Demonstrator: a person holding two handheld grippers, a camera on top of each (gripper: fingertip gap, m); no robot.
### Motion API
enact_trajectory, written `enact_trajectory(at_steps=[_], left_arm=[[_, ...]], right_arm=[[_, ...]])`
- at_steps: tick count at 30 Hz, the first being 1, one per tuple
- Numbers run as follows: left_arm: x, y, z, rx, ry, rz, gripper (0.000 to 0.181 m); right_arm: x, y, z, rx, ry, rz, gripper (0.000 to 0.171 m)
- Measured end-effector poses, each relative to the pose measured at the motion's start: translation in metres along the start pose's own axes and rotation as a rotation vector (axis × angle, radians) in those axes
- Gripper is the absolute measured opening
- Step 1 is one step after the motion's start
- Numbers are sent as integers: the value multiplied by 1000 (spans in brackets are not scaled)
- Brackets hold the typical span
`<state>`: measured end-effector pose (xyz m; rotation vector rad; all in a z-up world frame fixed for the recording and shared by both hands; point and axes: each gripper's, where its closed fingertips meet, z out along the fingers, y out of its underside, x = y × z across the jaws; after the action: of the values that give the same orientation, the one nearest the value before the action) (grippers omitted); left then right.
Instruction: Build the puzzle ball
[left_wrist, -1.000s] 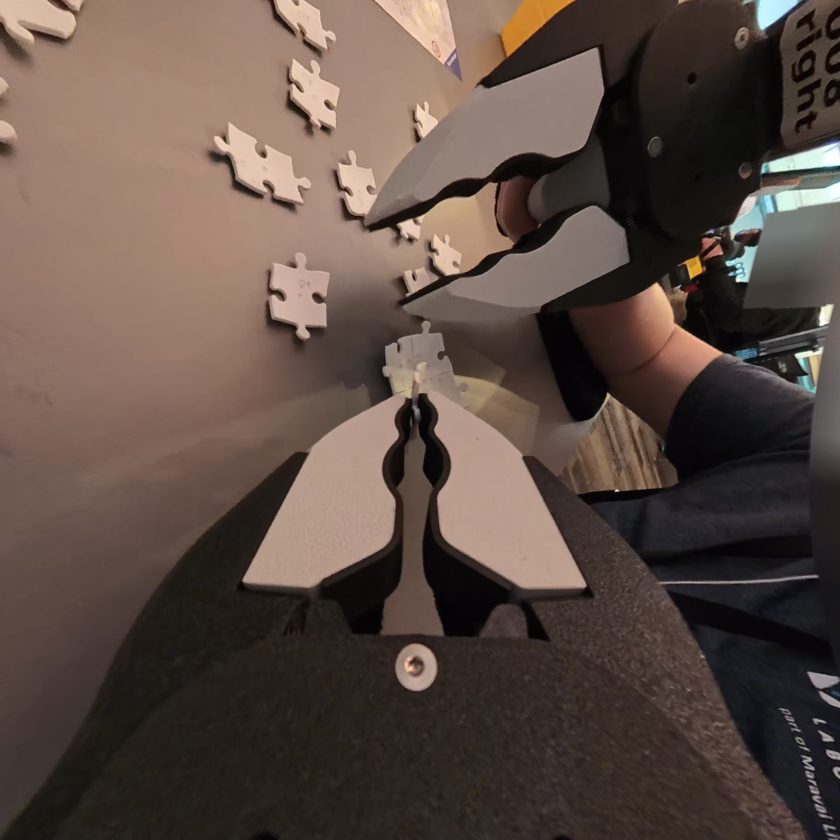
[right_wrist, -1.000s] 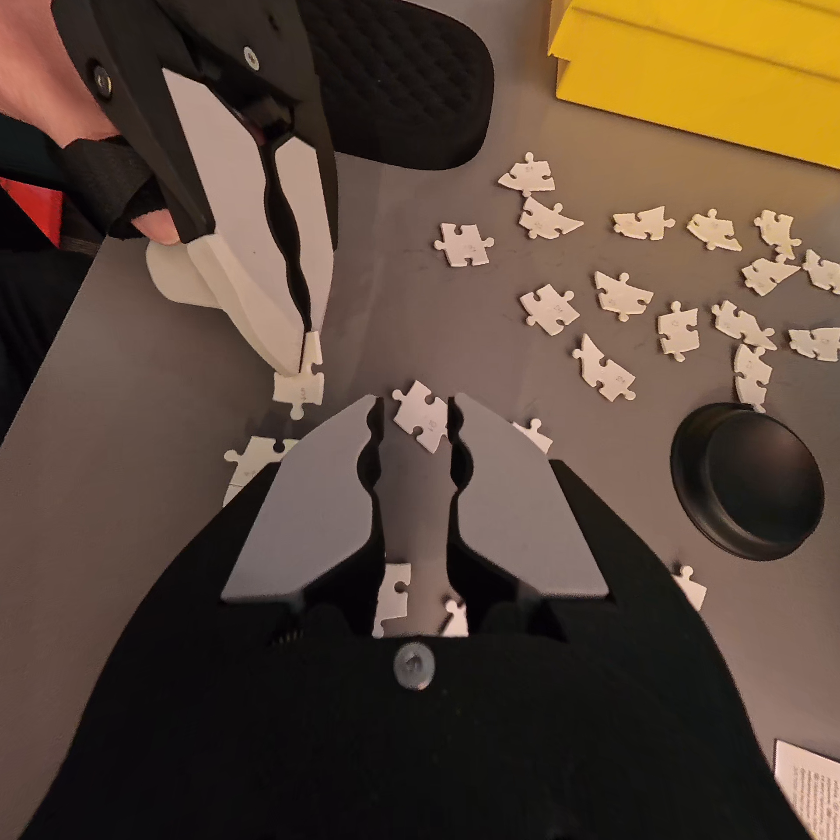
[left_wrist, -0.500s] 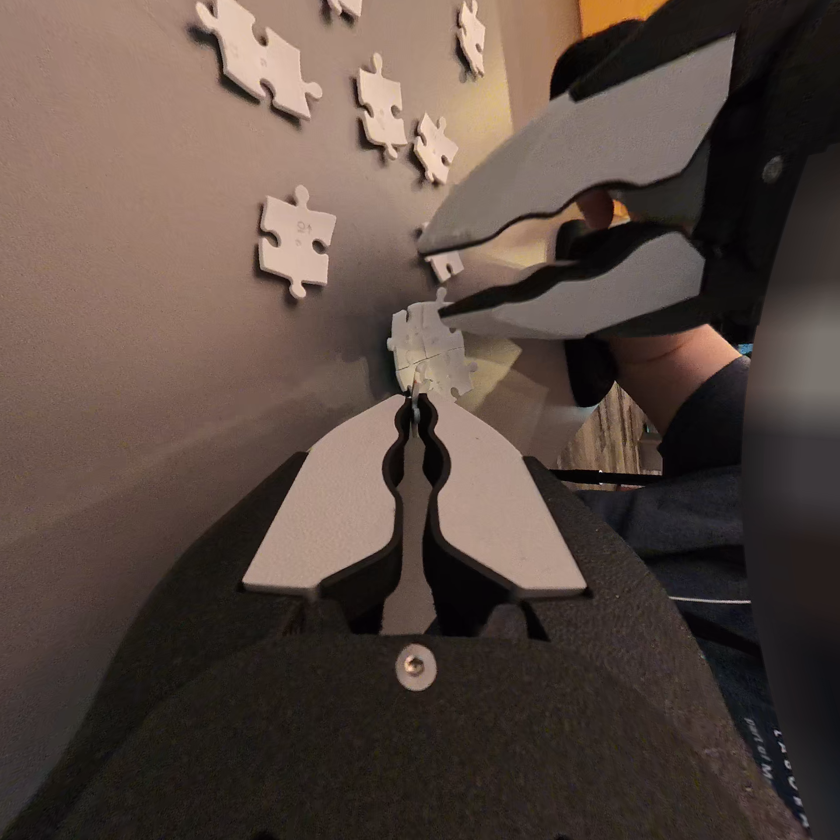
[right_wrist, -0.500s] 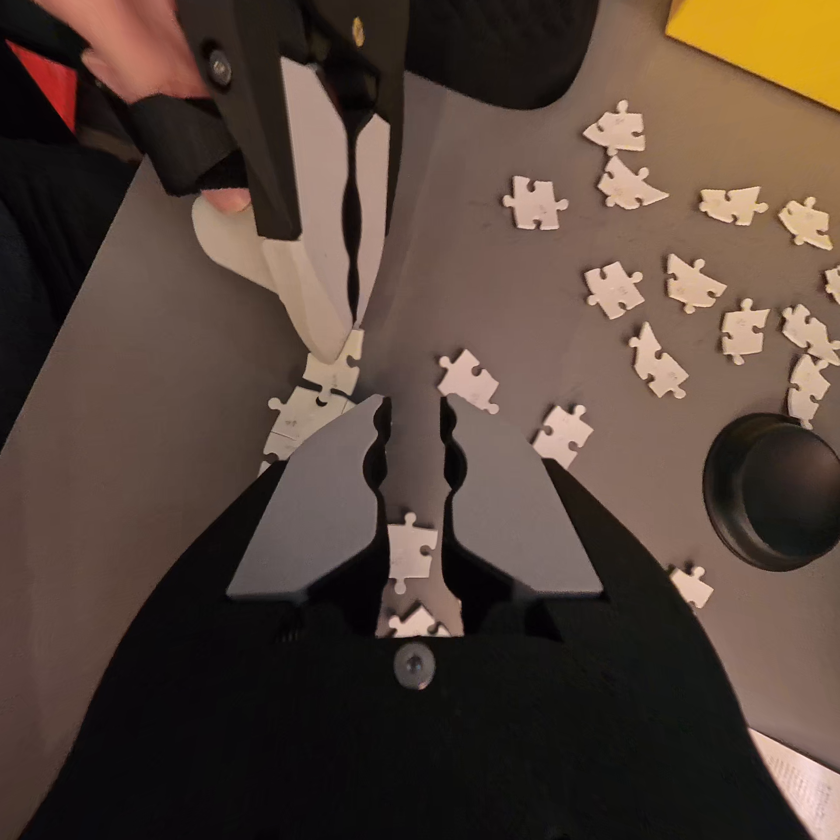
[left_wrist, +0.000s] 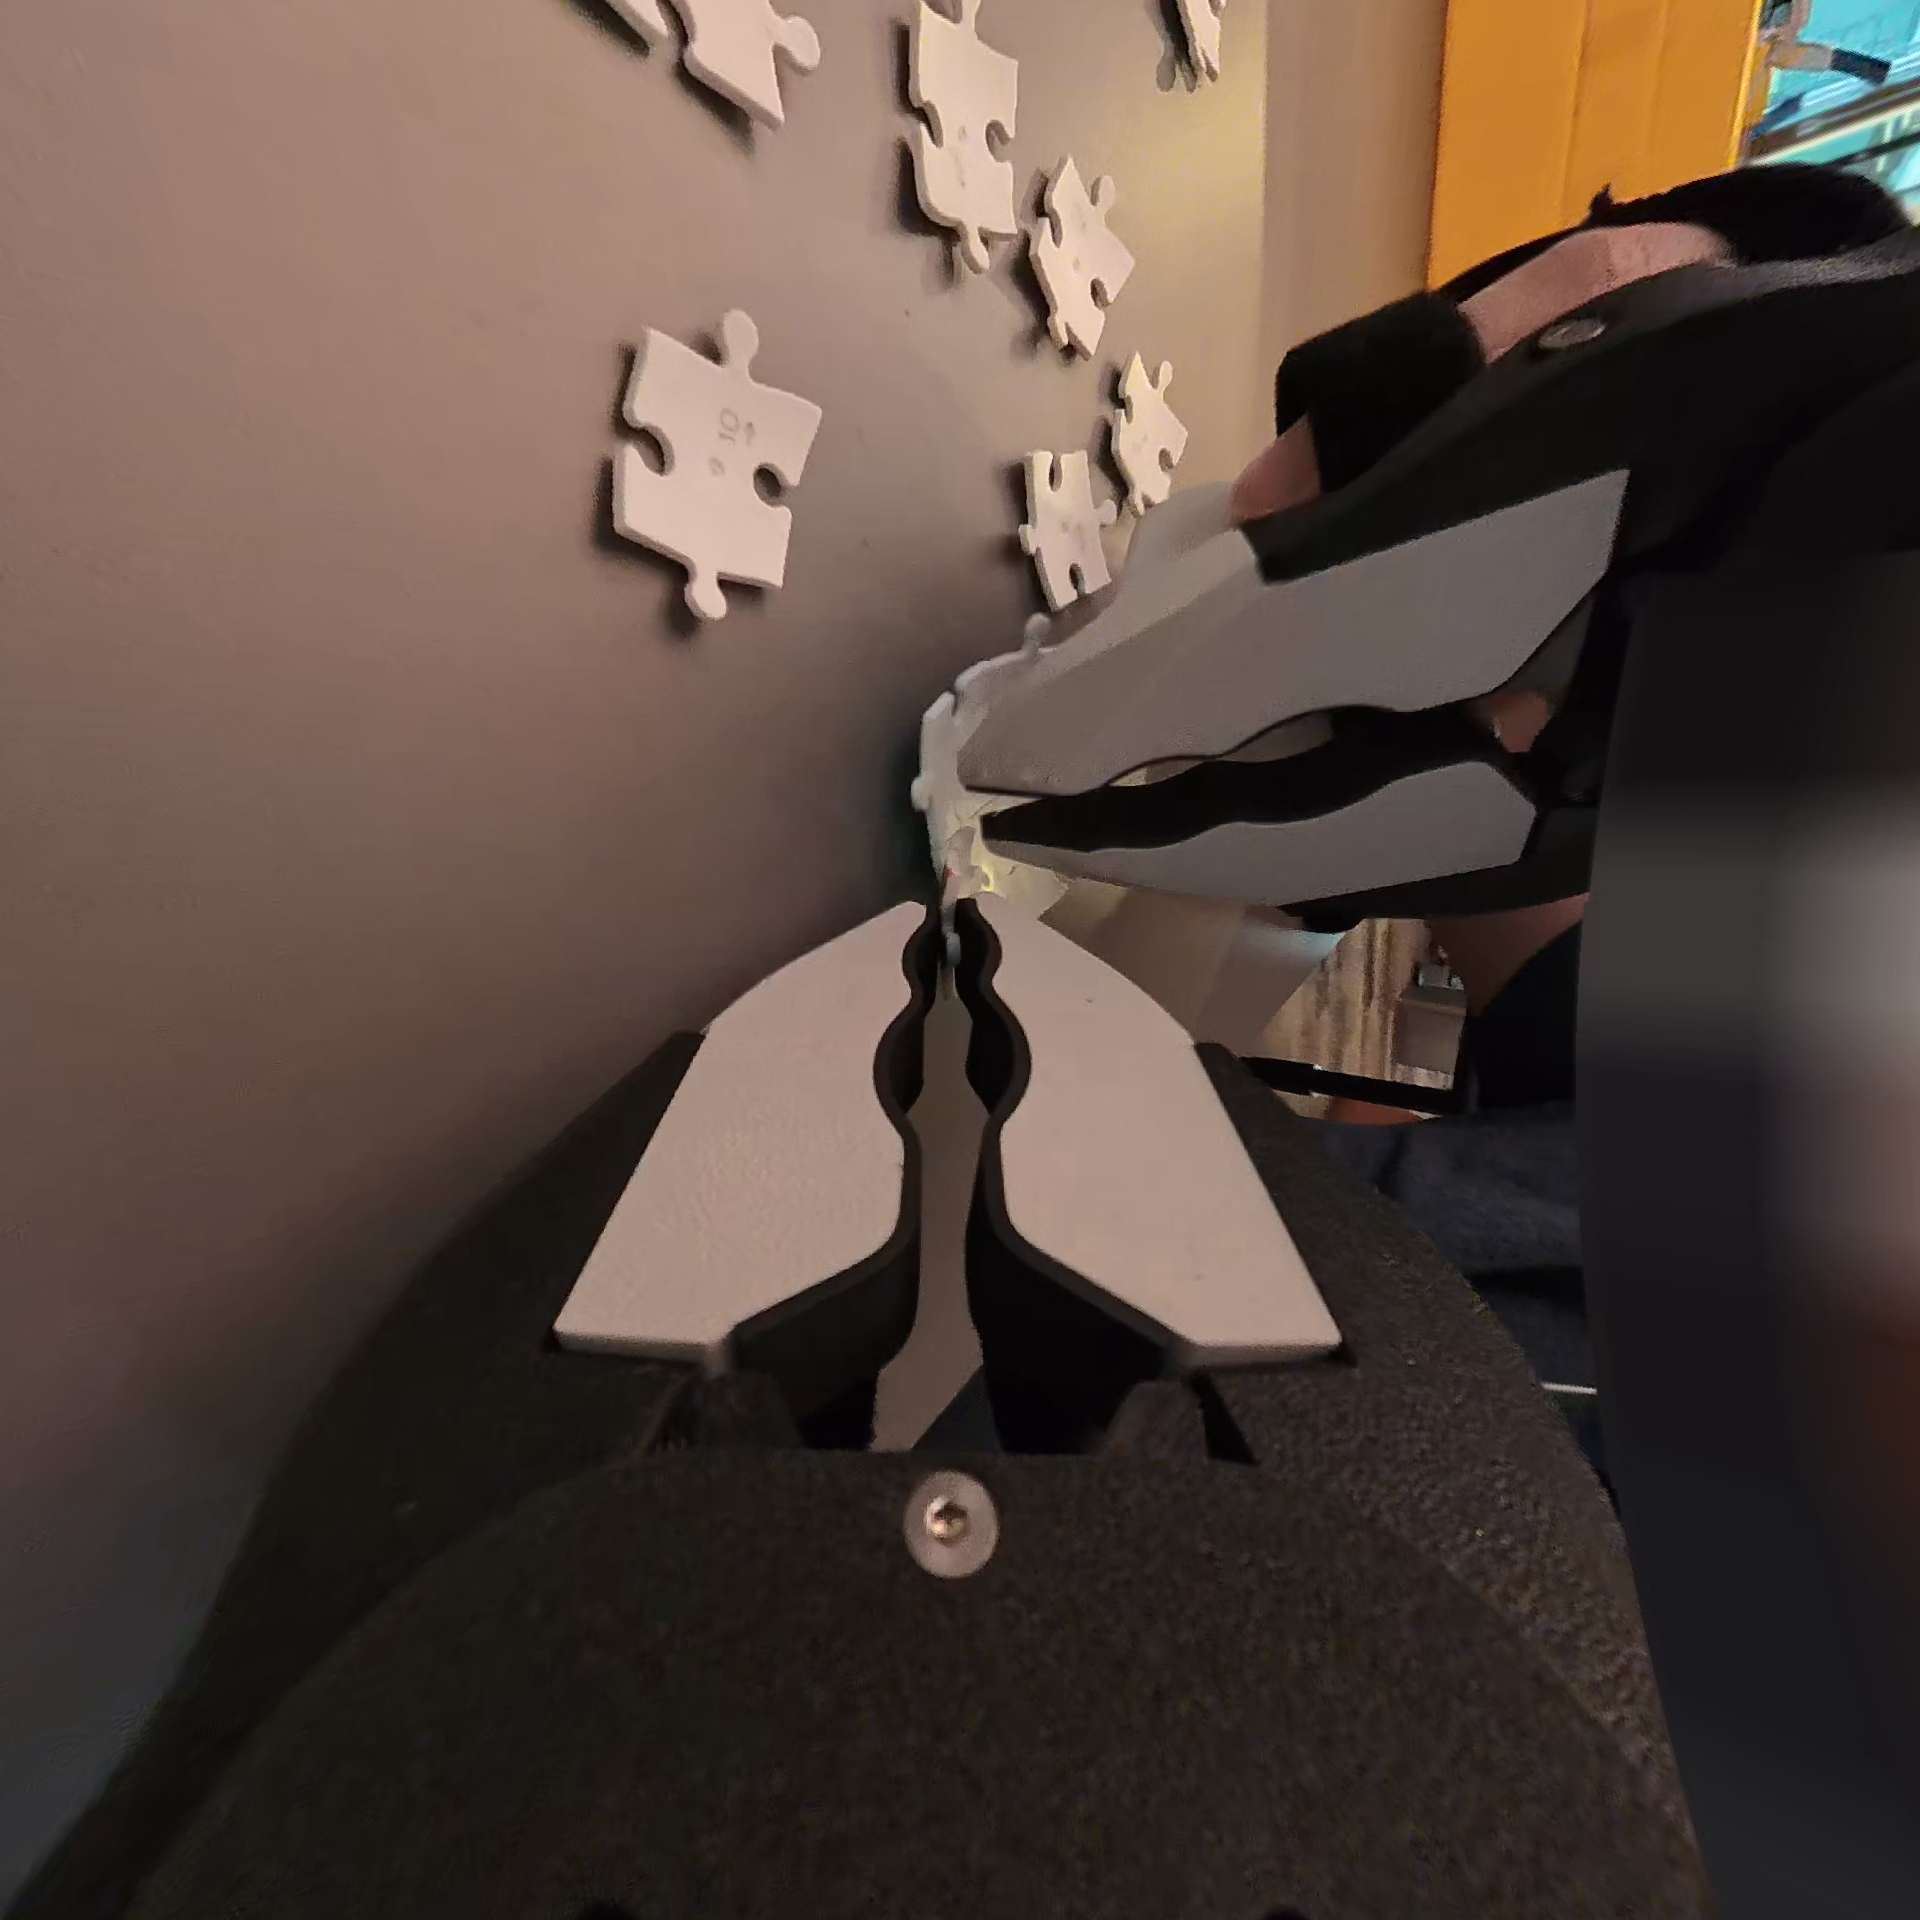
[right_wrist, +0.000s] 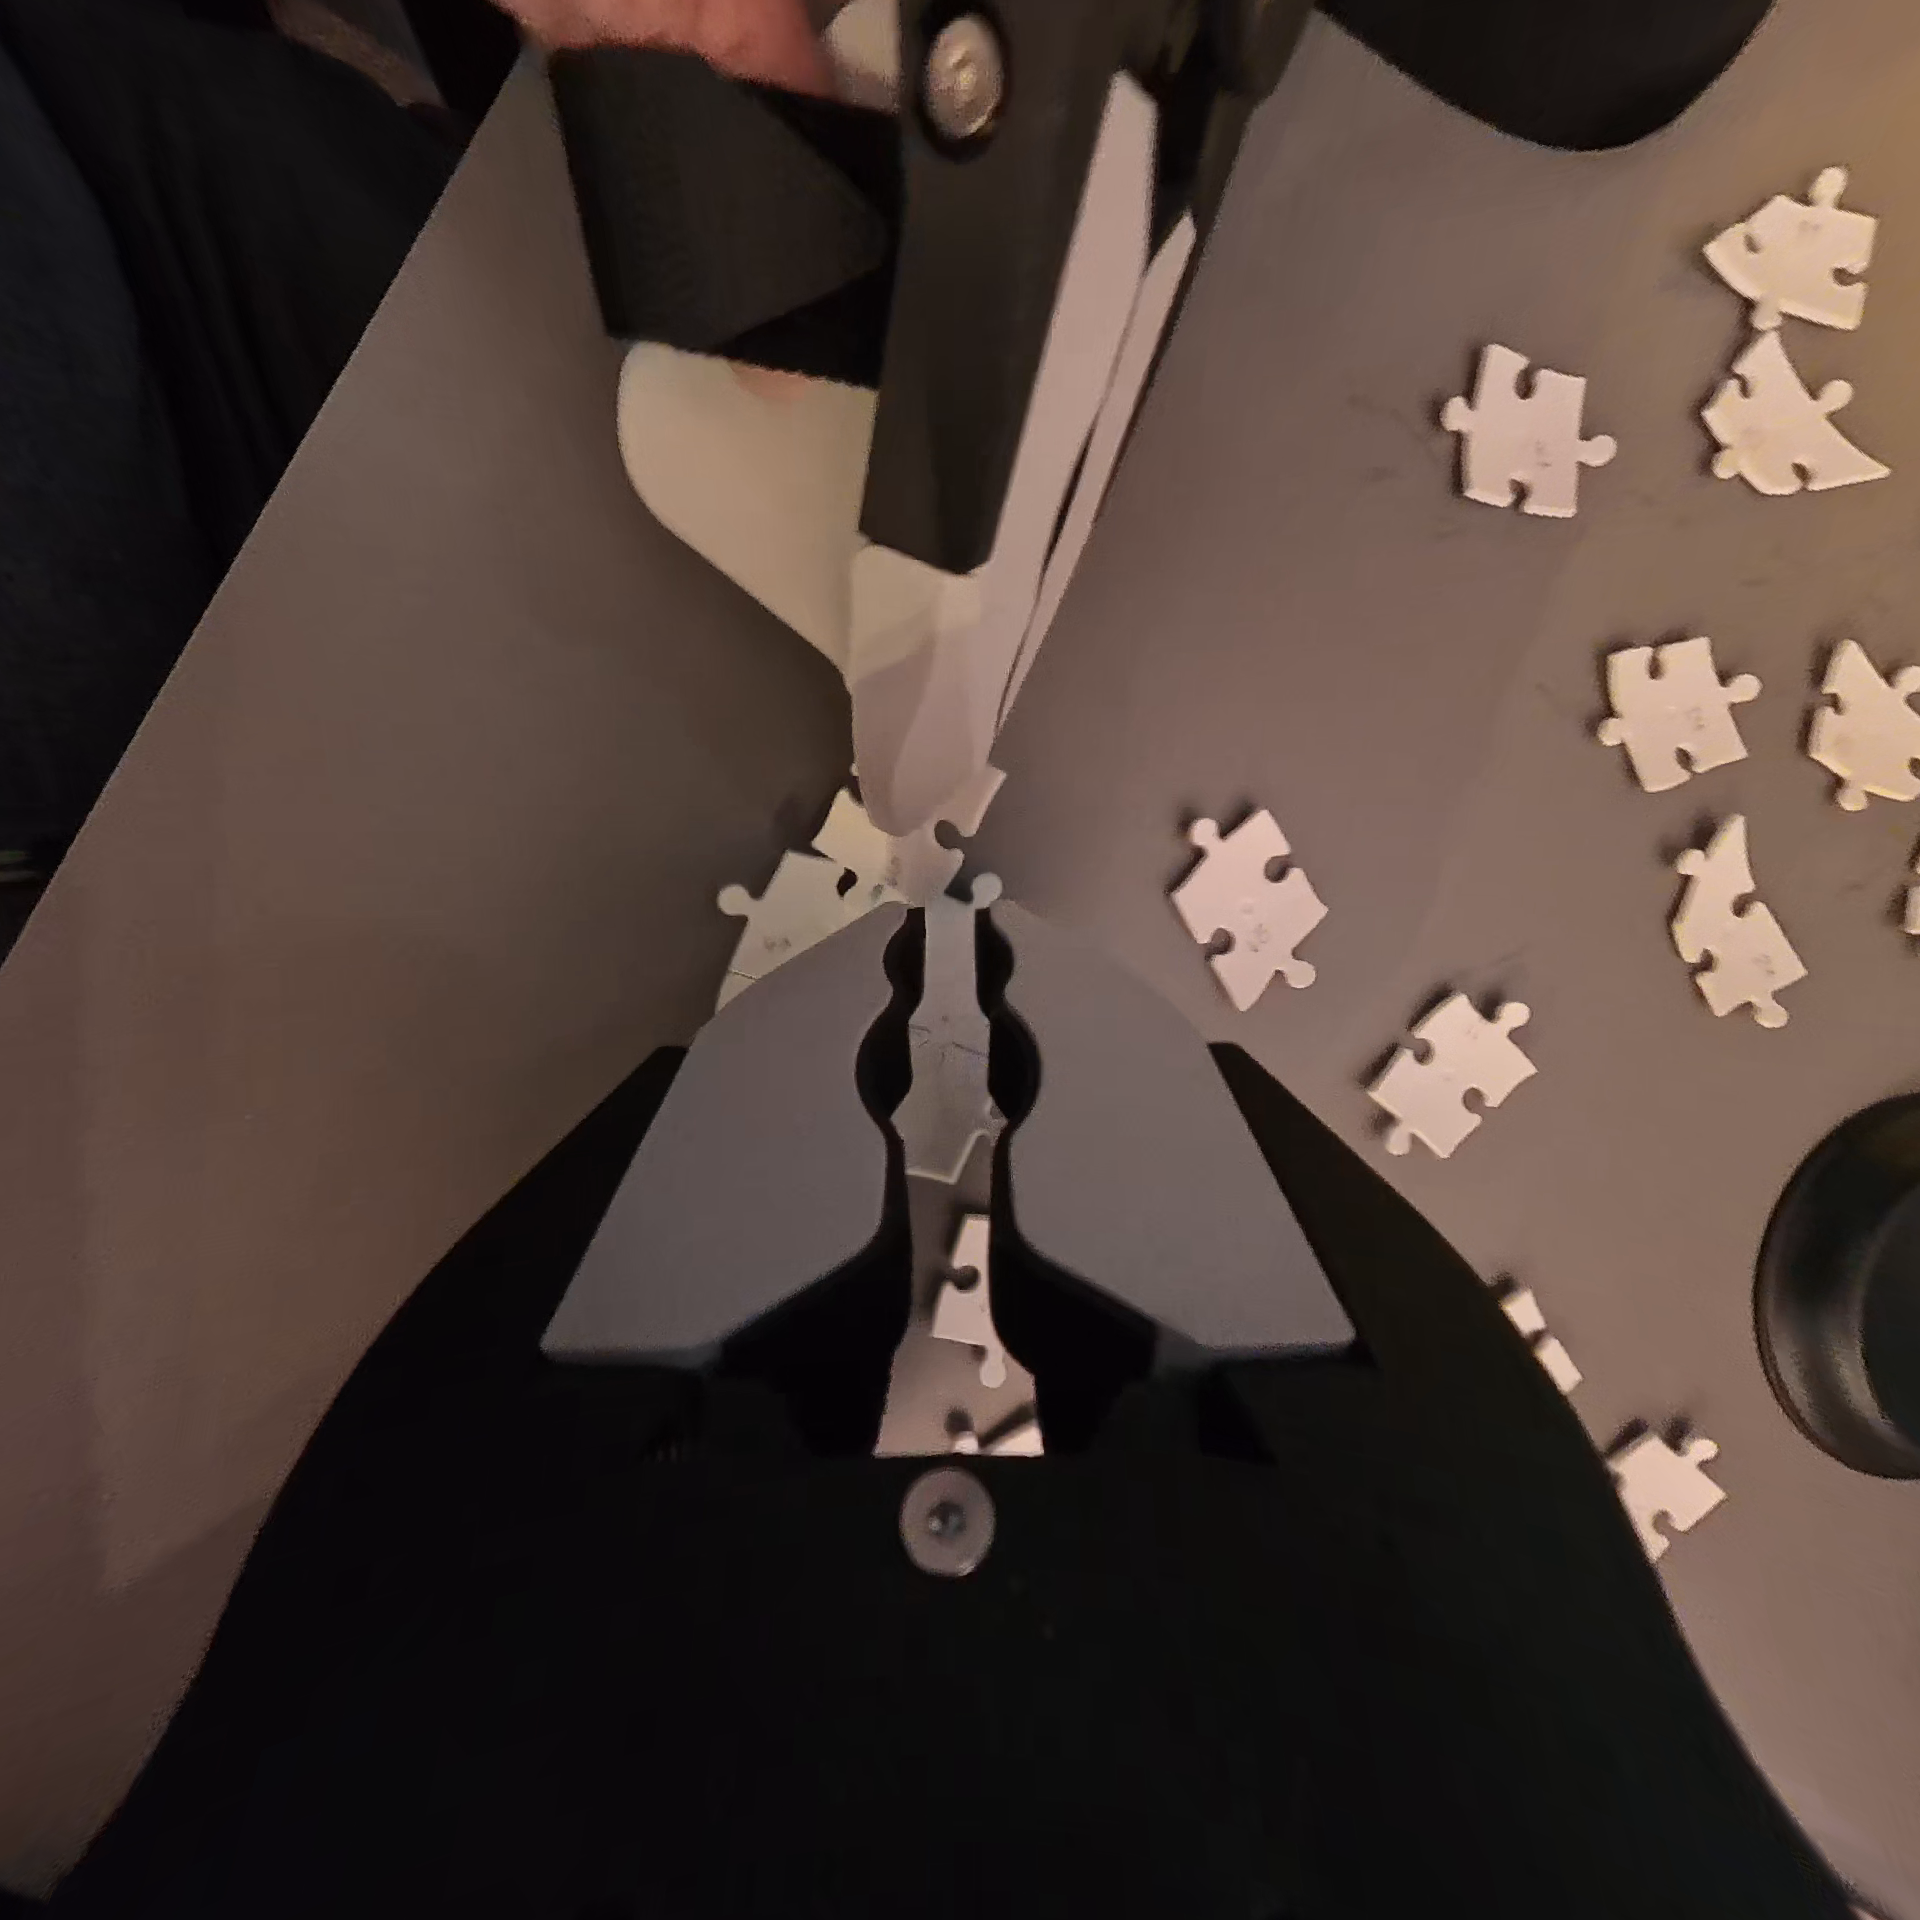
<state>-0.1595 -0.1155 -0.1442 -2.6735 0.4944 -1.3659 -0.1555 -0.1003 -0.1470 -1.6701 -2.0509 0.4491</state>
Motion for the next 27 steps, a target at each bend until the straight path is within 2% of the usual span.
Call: enact_trajectory(at_steps=[4,12,21,27], left_arm=[[-1,4,1,-21,5,-4,3],[-1,3,0,-13,21,-1,2],[4,8,-2,-5,36,-9,3],[-2,6,-4,11,17,-15,2]], right_arm=[[-8,6,4,-43,-38,-34,1],[-16,9,5,-66,-81,-20,1],[-13,5,4,-97,-17,10,2],[-20,10,1,-124,-67,18,1]])
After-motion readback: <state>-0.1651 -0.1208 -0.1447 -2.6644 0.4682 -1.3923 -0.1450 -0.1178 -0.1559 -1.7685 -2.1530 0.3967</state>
